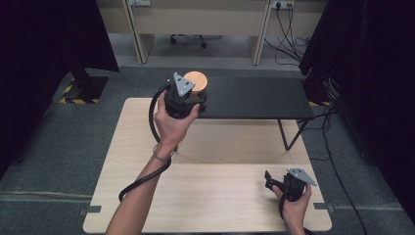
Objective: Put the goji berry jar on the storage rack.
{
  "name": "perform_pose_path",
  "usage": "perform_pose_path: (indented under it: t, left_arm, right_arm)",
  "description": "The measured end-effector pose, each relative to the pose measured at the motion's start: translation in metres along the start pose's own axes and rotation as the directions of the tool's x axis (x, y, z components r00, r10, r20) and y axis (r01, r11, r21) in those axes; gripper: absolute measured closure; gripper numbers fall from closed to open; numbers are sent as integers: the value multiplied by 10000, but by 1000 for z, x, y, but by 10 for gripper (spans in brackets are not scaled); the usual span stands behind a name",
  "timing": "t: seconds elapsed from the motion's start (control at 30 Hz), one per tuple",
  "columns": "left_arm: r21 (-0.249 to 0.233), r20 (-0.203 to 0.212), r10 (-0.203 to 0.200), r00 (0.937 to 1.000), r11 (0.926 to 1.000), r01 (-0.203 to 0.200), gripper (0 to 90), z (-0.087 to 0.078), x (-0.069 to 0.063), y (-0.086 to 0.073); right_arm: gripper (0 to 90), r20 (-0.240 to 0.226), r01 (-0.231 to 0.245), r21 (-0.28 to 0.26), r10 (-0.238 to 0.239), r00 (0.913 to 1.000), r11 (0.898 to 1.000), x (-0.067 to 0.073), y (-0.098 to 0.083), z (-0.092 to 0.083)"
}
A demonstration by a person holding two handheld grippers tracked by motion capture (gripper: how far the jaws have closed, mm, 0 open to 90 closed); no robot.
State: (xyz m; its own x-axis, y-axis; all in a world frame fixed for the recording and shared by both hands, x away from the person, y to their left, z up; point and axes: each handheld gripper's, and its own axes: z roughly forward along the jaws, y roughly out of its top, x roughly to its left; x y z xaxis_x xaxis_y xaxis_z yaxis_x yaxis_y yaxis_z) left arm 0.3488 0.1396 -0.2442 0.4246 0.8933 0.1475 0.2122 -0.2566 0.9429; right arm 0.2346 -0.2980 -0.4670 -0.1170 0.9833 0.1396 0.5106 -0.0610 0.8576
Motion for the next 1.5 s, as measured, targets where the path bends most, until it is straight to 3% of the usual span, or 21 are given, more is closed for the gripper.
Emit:
perform_pose_path:
  t: [0.47,0.73,0.9,1.3,1.5]
  left_arm:
    - [667,-243,-203,9995,9975,218,256,34,3,3]
    - [784,-253,-320,9992,9963,339,256,45,6,0]
    - [726,-169,-602,9980,9955,612,256,50,8,-3]
    - [1161,-68,-765,9970,9903,767,256,63,9,-4]
    - [1156,294,-1521,9879,9822,1478,256,66,24,-8]
  right_arm:
    - [28,-31,42,39,-42,10000,10000,0,1,0]
    - [28,-48,69,41,-69,10000,10000,0,1,0]
    - [28,-56,106,45,-106,9999,9999,0,1,0]
    - [28,-38,138,34,-138,9999,9999,1,1,0]
    - [28,-12,197,9,-197,9998,9998,2,0,0]
